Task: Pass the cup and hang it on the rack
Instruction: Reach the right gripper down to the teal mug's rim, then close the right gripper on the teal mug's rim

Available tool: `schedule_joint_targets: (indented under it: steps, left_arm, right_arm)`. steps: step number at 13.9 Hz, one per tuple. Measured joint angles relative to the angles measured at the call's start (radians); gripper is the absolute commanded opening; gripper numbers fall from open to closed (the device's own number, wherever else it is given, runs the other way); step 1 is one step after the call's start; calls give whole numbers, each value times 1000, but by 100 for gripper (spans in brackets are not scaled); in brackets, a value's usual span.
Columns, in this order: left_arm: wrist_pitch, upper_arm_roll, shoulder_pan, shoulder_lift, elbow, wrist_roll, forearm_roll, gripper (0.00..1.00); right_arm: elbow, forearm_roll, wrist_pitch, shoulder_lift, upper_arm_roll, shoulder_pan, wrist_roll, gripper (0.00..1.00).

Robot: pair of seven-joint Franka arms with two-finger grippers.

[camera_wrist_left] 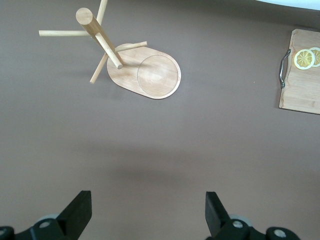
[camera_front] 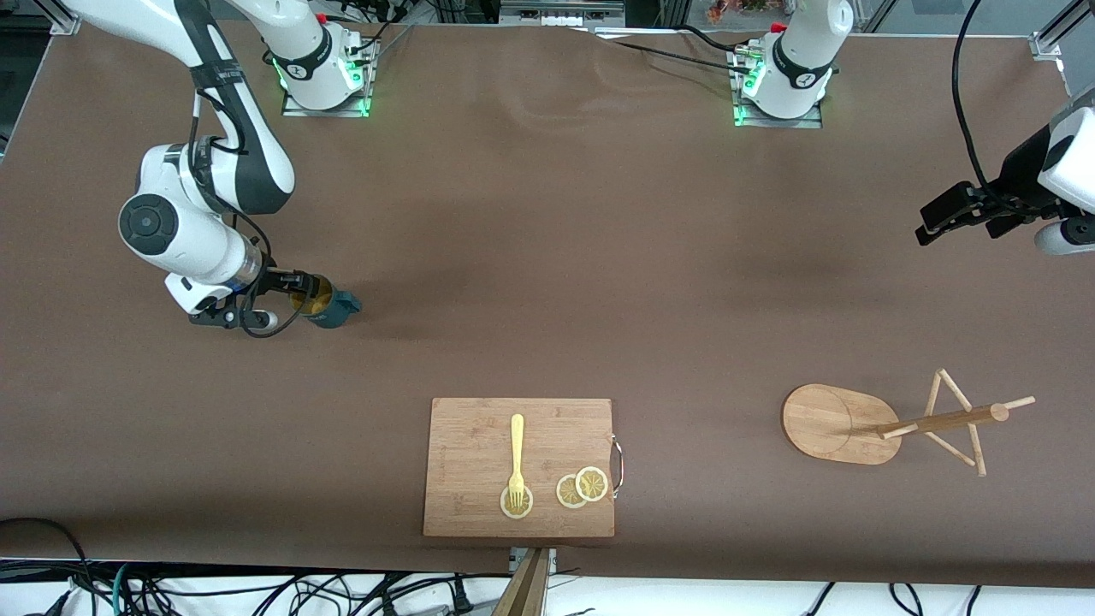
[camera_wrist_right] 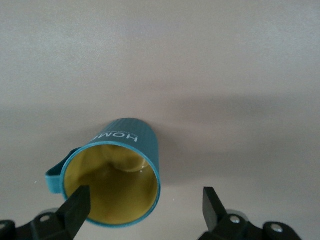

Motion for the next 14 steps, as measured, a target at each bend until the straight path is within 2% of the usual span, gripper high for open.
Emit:
schedule_joint_targets:
  steps: [2, 3, 5, 14]
  left_arm:
    - [0, 0, 0, 0, 0, 0, 0, 100]
    - [0, 0, 0, 0, 0, 0, 0, 100]
    - [0, 0, 0, 0, 0, 0, 0, 100]
    - [0, 0, 0, 0, 0, 0, 0, 100]
  right_arm:
    - [-19, 0, 33, 10, 0, 0, -2, 27]
    - [-21, 0, 36, 14, 0, 0, -2, 15]
    - [-21, 0, 39, 18, 0, 0, -3, 0]
    - [-13, 0, 53, 25, 0, 0, -4, 0]
